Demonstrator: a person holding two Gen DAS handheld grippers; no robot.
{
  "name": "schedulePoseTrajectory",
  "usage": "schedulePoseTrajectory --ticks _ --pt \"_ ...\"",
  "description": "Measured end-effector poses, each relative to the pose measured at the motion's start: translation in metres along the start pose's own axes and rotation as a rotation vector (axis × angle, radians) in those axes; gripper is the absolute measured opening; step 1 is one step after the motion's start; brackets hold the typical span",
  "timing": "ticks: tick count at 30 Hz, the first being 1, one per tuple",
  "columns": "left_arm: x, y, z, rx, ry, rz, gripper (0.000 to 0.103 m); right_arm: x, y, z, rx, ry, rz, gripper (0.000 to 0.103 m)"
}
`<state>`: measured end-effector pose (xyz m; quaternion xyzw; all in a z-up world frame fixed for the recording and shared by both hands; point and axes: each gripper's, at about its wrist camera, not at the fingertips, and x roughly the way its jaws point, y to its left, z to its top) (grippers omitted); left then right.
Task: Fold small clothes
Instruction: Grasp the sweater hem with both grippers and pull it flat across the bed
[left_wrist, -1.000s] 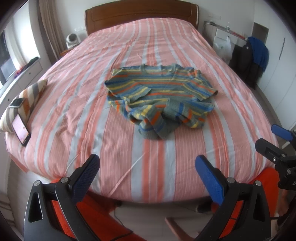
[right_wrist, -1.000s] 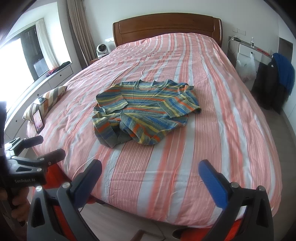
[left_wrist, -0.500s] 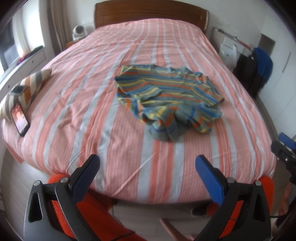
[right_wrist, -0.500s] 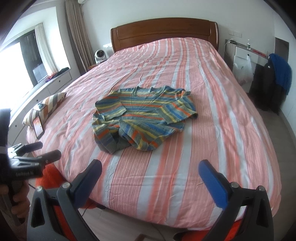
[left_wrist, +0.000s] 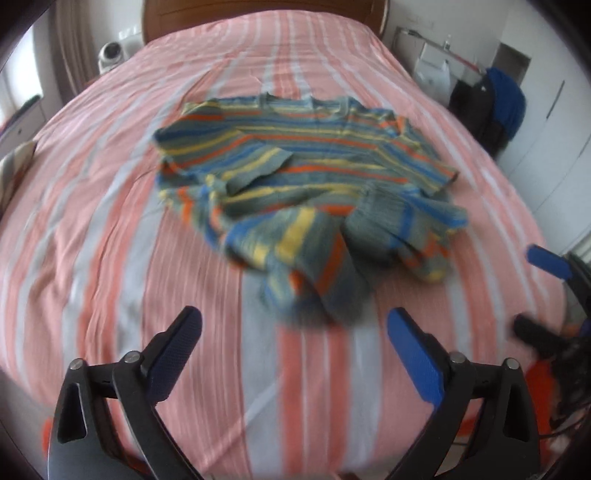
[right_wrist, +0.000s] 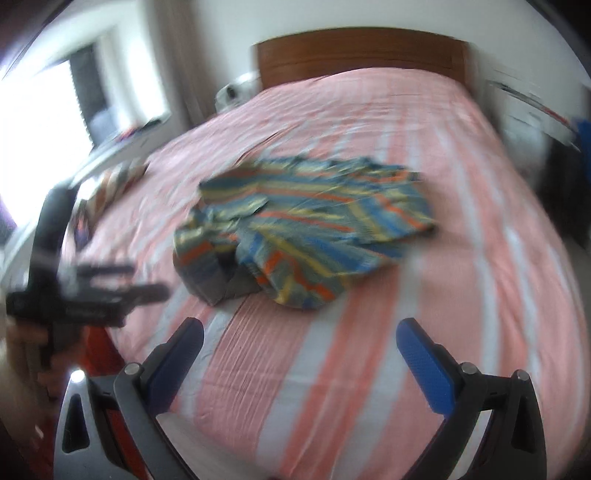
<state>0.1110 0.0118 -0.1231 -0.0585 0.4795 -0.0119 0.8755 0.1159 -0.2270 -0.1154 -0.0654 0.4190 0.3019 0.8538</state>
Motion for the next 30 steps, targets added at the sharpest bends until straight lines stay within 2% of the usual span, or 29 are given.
schedulePoseTrajectory --ticks 2,3,4,5,6,7,10,12,14,16,18,21,22,23,24,25,26,27,30 --pt "0.016 0.003 0.008 -0.004 0.011 0.003 0.068 0.039 0.006 0.009 -0.092 0.024 -0.01 0.101" --pt "0.021 0.008 0.01 -0.016 0.028 -0.017 0.035 0.06 0.008 0.014 -0.124 0.034 -0.018 0.094" --pt "0.026 0.012 0.011 -0.033 0.048 -0.054 0.012 0.079 0.008 0.019 -0.138 0.046 -0.008 0.088" --pt "0.025 0.018 0.01 -0.061 0.066 -0.097 0.012 0.092 0.007 0.022 -0.132 0.059 0.018 0.063" --pt "0.02 0.024 0.009 -0.082 0.068 -0.122 0.012 0.102 0.003 0.025 -0.112 0.076 0.061 0.022" --pt "0.007 0.032 0.005 -0.091 0.07 -0.151 0.012 0.111 -0.002 0.027 -0.065 0.107 0.14 0.01" --pt "-0.036 0.05 -0.009 -0.091 0.079 -0.215 0.012 0.082 -0.013 0.024 -0.003 0.076 0.195 0.01" --pt "-0.066 0.064 -0.025 -0.074 0.095 -0.235 0.012 0.031 -0.021 0.01 0.0 0.044 0.251 0.009" --pt "-0.082 0.073 -0.044 -0.046 0.12 -0.221 0.012 -0.012 -0.022 -0.009 -0.039 0.037 0.262 0.009" --pt "-0.076 0.075 -0.063 -0.024 0.176 -0.172 0.012 -0.042 -0.024 -0.036 -0.083 0.077 0.219 0.009" --pt "-0.06 0.078 -0.077 -0.024 0.23 -0.123 0.012 -0.047 -0.027 -0.062 -0.091 0.135 0.171 0.009" --pt "-0.04 0.099 -0.101 -0.119 0.31 -0.095 0.012 -0.037 -0.044 -0.104 -0.038 0.241 0.071 0.012" --pt "-0.04 0.104 -0.104 -0.148 0.31 -0.105 0.019 -0.033 -0.05 -0.109 -0.008 0.257 0.053 0.013" --pt "-0.044 0.109 -0.105 -0.182 0.292 -0.122 0.026 -0.033 -0.057 -0.116 0.029 0.263 0.035 0.021" --pt "-0.048 0.111 -0.104 -0.204 0.263 -0.139 0.046 -0.036 -0.06 -0.12 0.056 0.256 0.028 0.033" --pt "-0.052 0.112 -0.101 -0.215 0.234 -0.147 0.064 -0.039 -0.065 -0.12 0.084 0.244 0.03 0.041" --pt "-0.058 0.109 -0.096 -0.219 0.19 -0.151 0.069 -0.041 -0.067 -0.117 0.115 0.221 0.048 0.058" --pt "-0.06 0.104 -0.091 -0.212 0.162 -0.157 0.07 -0.043 -0.067 -0.113 0.138 0.194 0.072 0.064" --pt "-0.05 0.078 -0.073 -0.154 0.139 -0.162 0.07 -0.029 -0.059 -0.099 0.185 0.163 0.166 0.064"
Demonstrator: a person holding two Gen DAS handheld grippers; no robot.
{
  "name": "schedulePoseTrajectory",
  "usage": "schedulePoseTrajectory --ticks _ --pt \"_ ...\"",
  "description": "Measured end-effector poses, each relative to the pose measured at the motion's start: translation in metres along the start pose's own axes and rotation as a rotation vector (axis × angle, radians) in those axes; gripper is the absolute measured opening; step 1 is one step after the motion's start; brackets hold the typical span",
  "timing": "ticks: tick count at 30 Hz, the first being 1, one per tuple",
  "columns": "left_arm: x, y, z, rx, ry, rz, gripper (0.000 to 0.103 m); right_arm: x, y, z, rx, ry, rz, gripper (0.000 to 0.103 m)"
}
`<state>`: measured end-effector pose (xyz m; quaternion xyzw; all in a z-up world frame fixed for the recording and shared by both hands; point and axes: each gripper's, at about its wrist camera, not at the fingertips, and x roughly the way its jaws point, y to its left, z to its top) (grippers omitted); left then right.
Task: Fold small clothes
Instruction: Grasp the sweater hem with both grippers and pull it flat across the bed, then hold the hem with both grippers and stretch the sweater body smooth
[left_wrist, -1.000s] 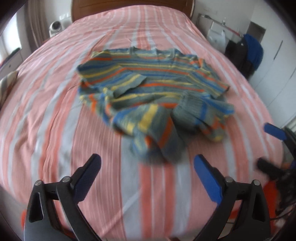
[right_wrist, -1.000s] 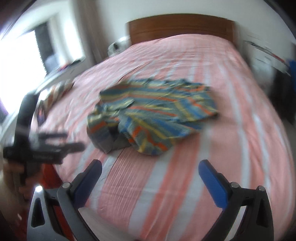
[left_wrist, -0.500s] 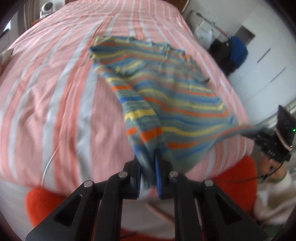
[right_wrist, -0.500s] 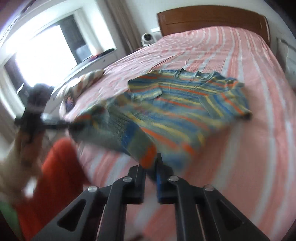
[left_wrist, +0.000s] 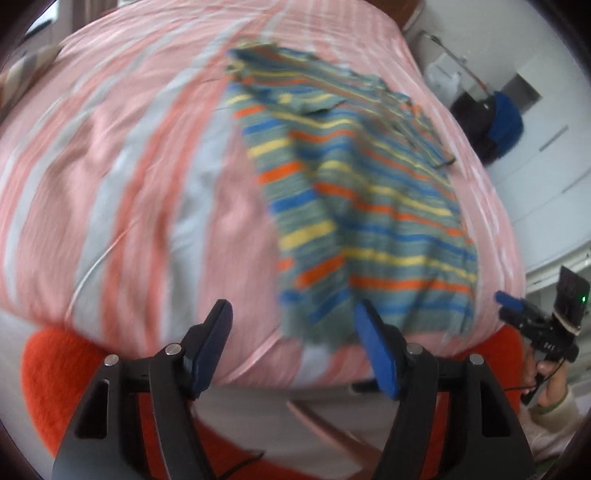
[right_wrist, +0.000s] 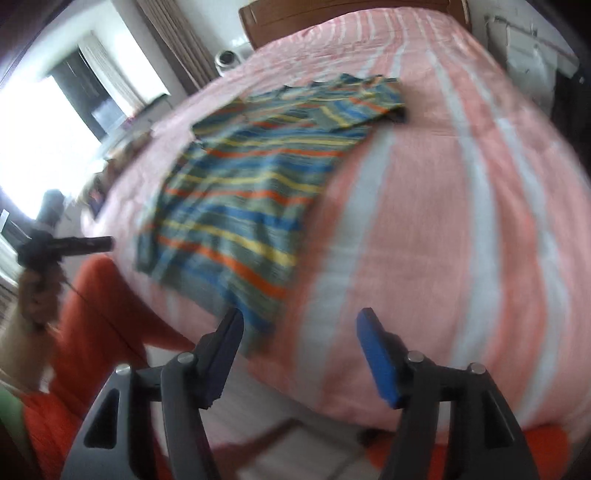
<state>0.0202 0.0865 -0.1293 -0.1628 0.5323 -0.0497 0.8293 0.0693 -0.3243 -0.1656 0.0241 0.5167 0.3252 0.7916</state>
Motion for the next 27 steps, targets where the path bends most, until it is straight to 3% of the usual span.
schedulePoseTrajectory --ticks 2,3,4,5,6,7,9,11,14,17,22,25,26,27 --pt "0.022 -0.02 0.007 0.056 0.013 0.063 0.069 0.02 0.007 0.001 0.022 0.024 0.048 0.064" --pt "0.034 -0.028 0.01 0.073 0.029 0.107 0.061 0.03 0.01 0.001 0.028 0.048 0.062 0.063" --pt "0.048 -0.029 0.013 0.071 0.051 0.149 0.039 0.041 0.014 0.0 0.028 0.074 0.067 0.061" --pt "0.053 -0.025 0.013 0.055 0.071 0.161 0.025 0.053 0.019 0.0 0.021 0.094 0.059 0.048" --pt "0.056 -0.015 0.014 0.006 0.09 0.13 0.014 0.061 0.024 -0.001 0.008 0.101 0.051 0.017" --pt "0.052 -0.005 0.014 -0.043 0.091 0.078 0.011 0.065 0.026 -0.002 -0.007 0.11 0.046 0.007" --pt "0.028 0.019 0.011 -0.12 0.077 -0.031 0.01 0.056 0.02 -0.005 0.019 0.106 0.058 0.007" --pt "0.005 0.039 0.005 -0.147 0.06 -0.092 0.007 0.025 0.011 -0.005 0.003 0.075 0.023 0.007" --pt "-0.005 0.055 -0.001 -0.112 0.052 0.015 0.004 -0.006 0.002 -0.008 -0.012 0.061 -0.026 0.007" --pt "0.01 0.071 -0.006 -0.133 0.088 0.047 0.004 0.006 -0.011 -0.011 0.018 0.073 -0.037 0.007" --pt "0.017 0.065 -0.01 -0.103 0.069 0.07 0.004 0.047 -0.011 -0.011 0.066 0.107 -0.036 0.012" --pt "0.02 0.056 -0.011 -0.095 0.055 0.116 0.001 0.04 -0.018 -0.014 0.11 0.101 0.024 0.043" --pt "0.019 0.056 -0.013 -0.099 0.051 0.14 0.001 0.038 -0.021 -0.015 0.125 0.092 0.042 0.06" --pt "0.019 0.056 -0.011 -0.106 0.053 0.154 0.001 0.036 -0.022 -0.016 0.139 0.082 0.058 0.064"
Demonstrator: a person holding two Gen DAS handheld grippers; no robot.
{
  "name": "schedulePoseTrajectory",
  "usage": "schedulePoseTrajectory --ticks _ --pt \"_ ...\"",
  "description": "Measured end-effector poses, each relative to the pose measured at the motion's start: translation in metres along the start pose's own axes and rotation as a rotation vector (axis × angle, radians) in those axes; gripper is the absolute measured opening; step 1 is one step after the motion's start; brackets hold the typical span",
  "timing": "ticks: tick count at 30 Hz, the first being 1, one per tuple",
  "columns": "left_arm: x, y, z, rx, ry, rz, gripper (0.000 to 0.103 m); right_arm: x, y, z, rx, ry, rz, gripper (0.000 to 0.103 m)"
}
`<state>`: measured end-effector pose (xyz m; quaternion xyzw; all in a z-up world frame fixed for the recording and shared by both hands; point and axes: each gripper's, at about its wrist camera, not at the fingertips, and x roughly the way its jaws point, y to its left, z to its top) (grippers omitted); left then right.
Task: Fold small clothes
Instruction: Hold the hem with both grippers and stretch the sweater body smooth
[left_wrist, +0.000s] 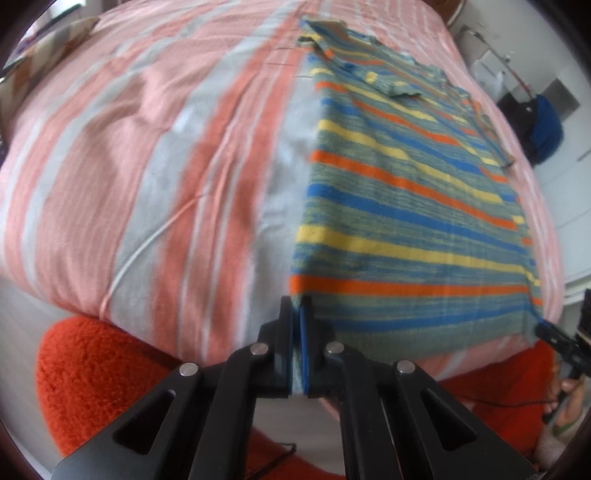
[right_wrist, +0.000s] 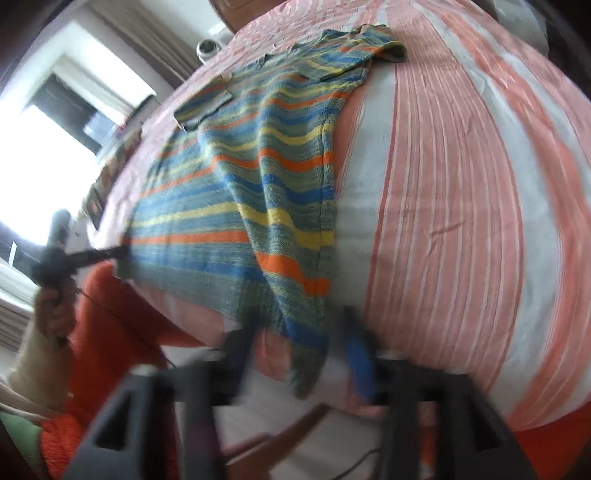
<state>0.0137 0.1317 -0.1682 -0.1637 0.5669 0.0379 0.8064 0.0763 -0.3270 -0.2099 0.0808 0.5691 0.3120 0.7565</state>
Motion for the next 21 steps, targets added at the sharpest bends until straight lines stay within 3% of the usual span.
schedulePoseTrajectory --ticks 6,9,10,12,14,16,18,21 --pt "-0.018 0.008 -0.005 -0.013 -0.019 0.047 0.0 -0.014 -0.026 -0.002 0.171 -0.028 0.162 0.064" --pt "-0.009 0.005 -0.003 0.001 -0.003 0.068 0.0 -0.015 -0.044 0.004 0.247 -0.049 0.178 0.063" --pt "-0.005 0.002 -0.002 0.006 0.002 0.076 0.0 -0.01 -0.048 0.005 0.266 -0.038 0.194 0.059" --pt "0.0 0.001 -0.002 0.012 0.012 0.086 0.0 0.002 -0.048 0.009 0.264 -0.011 0.222 0.023" --pt "-0.003 0.004 -0.001 0.004 0.008 0.09 0.0 0.012 -0.036 0.013 0.196 0.016 0.176 0.009" --pt "-0.011 0.012 -0.001 -0.017 0.002 0.075 0.0 0.001 -0.025 0.015 0.137 0.003 0.097 0.008" --pt "-0.022 0.016 -0.006 -0.008 -0.007 0.069 0.0 -0.023 -0.016 0.015 0.108 -0.017 0.074 0.007" --pt "-0.02 0.009 -0.011 0.049 -0.004 0.118 0.0 -0.057 -0.002 0.011 0.047 -0.045 0.033 0.007"
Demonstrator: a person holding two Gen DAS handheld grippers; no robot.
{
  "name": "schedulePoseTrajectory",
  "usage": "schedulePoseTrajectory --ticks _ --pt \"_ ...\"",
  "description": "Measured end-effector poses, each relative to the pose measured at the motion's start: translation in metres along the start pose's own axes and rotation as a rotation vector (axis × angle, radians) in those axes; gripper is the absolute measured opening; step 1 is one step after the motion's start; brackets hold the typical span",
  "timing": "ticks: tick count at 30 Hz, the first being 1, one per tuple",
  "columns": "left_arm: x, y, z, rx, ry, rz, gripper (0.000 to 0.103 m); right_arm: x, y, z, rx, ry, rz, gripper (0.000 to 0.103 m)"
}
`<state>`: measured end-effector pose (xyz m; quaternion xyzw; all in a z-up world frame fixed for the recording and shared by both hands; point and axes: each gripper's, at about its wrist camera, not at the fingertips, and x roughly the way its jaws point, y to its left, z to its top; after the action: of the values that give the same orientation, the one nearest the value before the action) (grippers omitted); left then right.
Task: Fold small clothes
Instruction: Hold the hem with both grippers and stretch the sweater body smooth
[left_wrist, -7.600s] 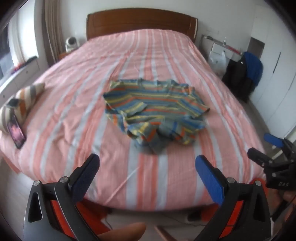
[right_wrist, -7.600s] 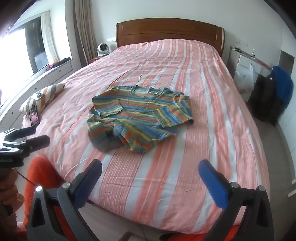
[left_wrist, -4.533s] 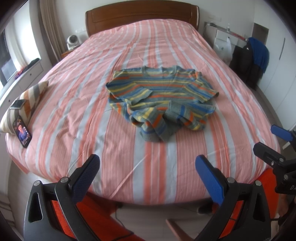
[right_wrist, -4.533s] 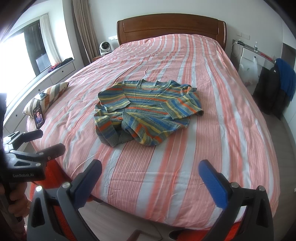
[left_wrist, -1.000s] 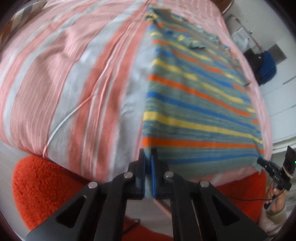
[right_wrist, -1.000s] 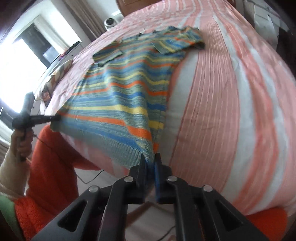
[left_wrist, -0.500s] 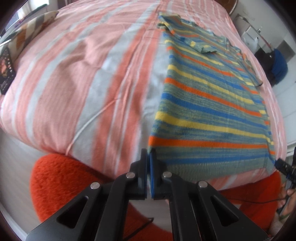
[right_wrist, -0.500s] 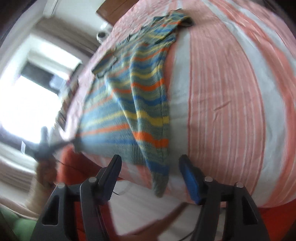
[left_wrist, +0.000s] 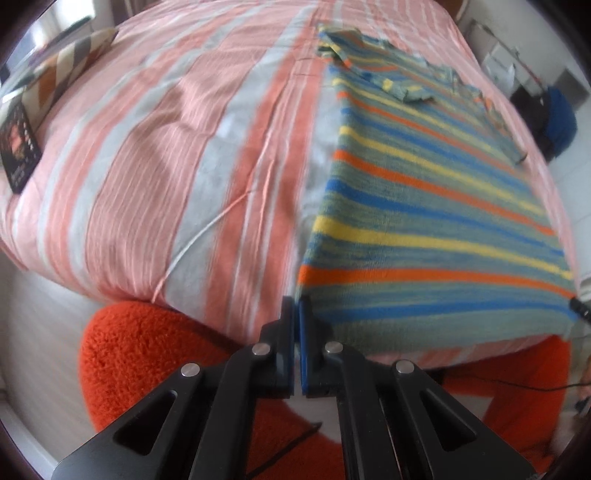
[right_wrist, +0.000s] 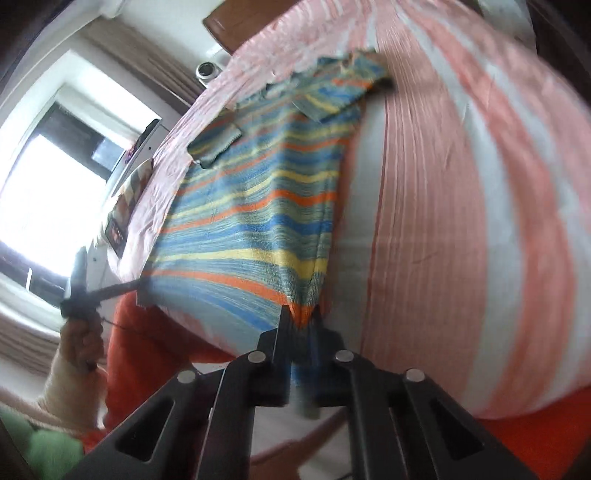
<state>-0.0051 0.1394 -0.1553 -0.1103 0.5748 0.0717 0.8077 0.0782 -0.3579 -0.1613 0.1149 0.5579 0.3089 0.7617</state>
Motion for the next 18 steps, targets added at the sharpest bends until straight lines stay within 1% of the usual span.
schedulePoseTrajectory --ticks 2,4,5,7,9,11,15,18 --pt "0.016 -0.002 0.002 0.003 0.024 0.025 0.0 0.01 -0.006 -0.003 0.01 0.028 -0.033 0.007" --pt "0.029 0.001 0.003 -0.018 0.043 0.025 0.0 0.04 -0.02 -0.01 0.027 0.067 -0.103 0.007" --pt "0.031 0.002 0.003 -0.021 0.042 0.025 0.0 0.053 -0.024 -0.011 0.042 0.082 -0.112 0.007" --pt "0.032 0.001 0.004 -0.016 0.037 0.024 0.0 0.061 -0.033 -0.013 0.088 0.074 -0.084 0.008" --pt "0.038 0.002 0.005 -0.001 0.031 0.028 0.0 0.056 -0.035 -0.011 0.114 0.078 -0.045 0.023" --pt "0.044 0.004 0.005 -0.001 0.03 0.029 0.0 0.039 -0.042 -0.012 0.121 0.069 -0.035 0.031" --pt "0.054 0.004 0.01 -0.006 0.03 0.039 0.0 0.021 -0.044 0.0 0.113 0.013 0.003 0.031" --pt "0.058 -0.003 0.011 -0.001 0.023 0.048 0.0 0.03 -0.039 0.012 0.098 0.004 0.003 0.031"
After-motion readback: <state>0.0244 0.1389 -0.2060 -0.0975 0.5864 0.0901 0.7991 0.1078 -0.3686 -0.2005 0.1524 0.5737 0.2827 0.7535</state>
